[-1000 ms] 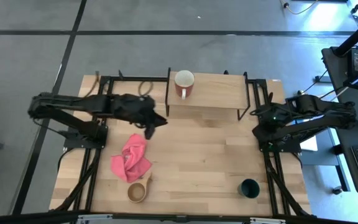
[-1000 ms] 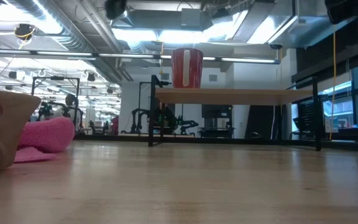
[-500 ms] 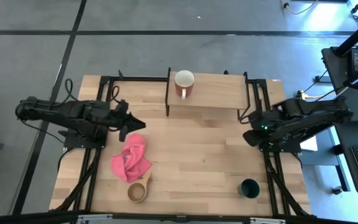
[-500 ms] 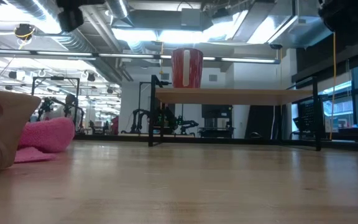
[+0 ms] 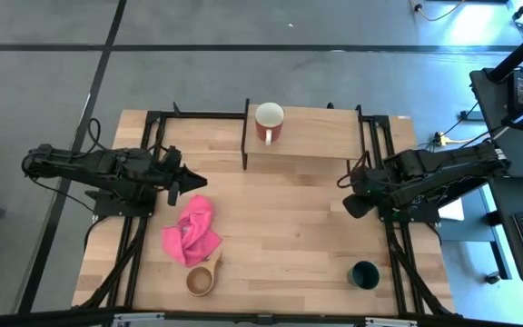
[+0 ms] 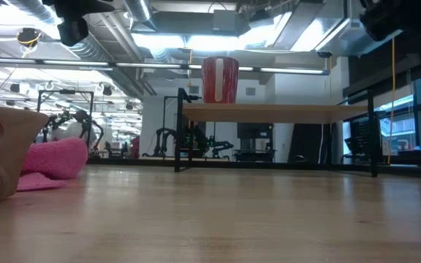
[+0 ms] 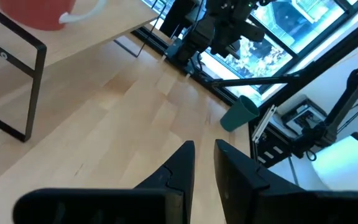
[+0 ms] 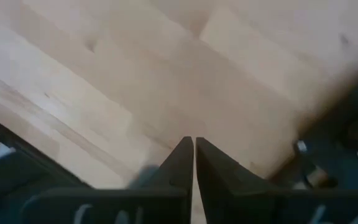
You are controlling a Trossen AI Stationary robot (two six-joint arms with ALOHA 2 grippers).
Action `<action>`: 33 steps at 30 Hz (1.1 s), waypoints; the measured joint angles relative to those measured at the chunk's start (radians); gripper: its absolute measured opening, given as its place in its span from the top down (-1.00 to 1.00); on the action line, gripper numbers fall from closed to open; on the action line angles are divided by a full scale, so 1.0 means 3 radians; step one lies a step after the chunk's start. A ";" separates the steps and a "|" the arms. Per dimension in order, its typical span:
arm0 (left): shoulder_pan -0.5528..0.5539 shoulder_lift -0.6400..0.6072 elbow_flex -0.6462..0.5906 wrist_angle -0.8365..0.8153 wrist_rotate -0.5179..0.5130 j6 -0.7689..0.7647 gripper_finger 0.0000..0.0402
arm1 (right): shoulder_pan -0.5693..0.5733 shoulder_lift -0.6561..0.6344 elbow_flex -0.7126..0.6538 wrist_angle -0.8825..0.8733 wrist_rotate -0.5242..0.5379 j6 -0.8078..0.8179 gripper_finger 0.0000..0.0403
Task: Stack small to large cups/mugs on shelf
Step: Put the blue mug on the shelf
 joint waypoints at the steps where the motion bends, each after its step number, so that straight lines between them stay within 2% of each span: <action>1: 0.0000 -0.0001 0.0000 0.0001 -0.0001 -0.0006 0.73 | 0.0000 -0.0001 0.0000 0.0065 0.0067 -0.0008 0.90; 6: 0.0000 -0.0001 0.0000 0.0000 -0.0002 -0.0082 0.73 | -0.0001 -0.0017 0.0000 0.0677 0.0343 -0.0385 0.90; 13: 0.0000 0.0000 0.0000 0.0001 -0.0068 -0.0163 0.73 | -0.0042 -0.0020 0.0000 0.1655 0.0481 -0.0951 0.90; 25: 0.0001 0.0000 0.0000 0.0009 -0.0211 -0.0171 0.73 | -0.0248 -0.0020 0.0000 0.2093 0.0475 -0.1228 0.90; 33: 0.0003 0.0001 0.0000 0.0058 -0.0292 -0.0020 0.73 | -0.0366 -0.0022 0.0000 0.2350 0.0152 -0.1307 0.90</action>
